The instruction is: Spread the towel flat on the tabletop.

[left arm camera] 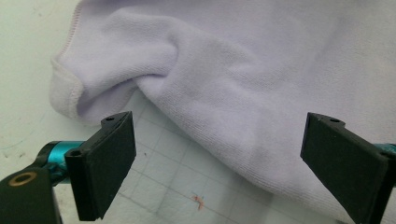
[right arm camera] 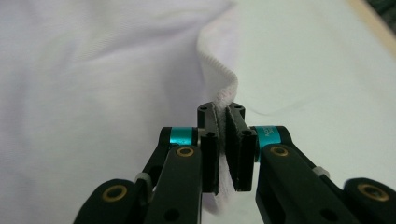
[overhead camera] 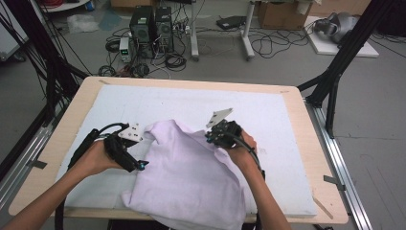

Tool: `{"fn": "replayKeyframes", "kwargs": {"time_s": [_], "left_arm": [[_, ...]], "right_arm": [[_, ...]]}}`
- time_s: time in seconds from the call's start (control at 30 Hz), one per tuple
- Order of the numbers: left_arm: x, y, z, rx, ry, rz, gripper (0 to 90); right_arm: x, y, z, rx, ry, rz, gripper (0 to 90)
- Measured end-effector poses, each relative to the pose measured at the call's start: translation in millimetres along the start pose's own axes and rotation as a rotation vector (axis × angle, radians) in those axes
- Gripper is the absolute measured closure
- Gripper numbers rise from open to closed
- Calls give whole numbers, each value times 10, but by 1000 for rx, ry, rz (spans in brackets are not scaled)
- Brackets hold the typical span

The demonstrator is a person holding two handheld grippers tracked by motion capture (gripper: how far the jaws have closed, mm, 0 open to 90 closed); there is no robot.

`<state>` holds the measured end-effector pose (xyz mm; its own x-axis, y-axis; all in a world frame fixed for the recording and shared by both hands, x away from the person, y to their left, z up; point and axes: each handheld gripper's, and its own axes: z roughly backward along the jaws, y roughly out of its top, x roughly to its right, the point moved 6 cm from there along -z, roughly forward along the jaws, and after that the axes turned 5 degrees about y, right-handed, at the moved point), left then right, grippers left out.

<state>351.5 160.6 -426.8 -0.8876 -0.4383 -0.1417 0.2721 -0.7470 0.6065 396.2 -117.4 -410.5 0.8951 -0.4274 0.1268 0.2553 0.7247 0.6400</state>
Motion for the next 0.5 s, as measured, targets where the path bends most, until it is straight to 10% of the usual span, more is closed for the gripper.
{"fn": "replayKeyframes", "kwargs": {"time_s": [0.37,0.5], "left_arm": [[-102,27,-24,-3,20,31,110],[-139,11,-34,-10,32,41,113]], "right_arm": [[727,-276,215,-28,-181,-148,837],[826,-407,67,-75,-179,-208,666]]}}
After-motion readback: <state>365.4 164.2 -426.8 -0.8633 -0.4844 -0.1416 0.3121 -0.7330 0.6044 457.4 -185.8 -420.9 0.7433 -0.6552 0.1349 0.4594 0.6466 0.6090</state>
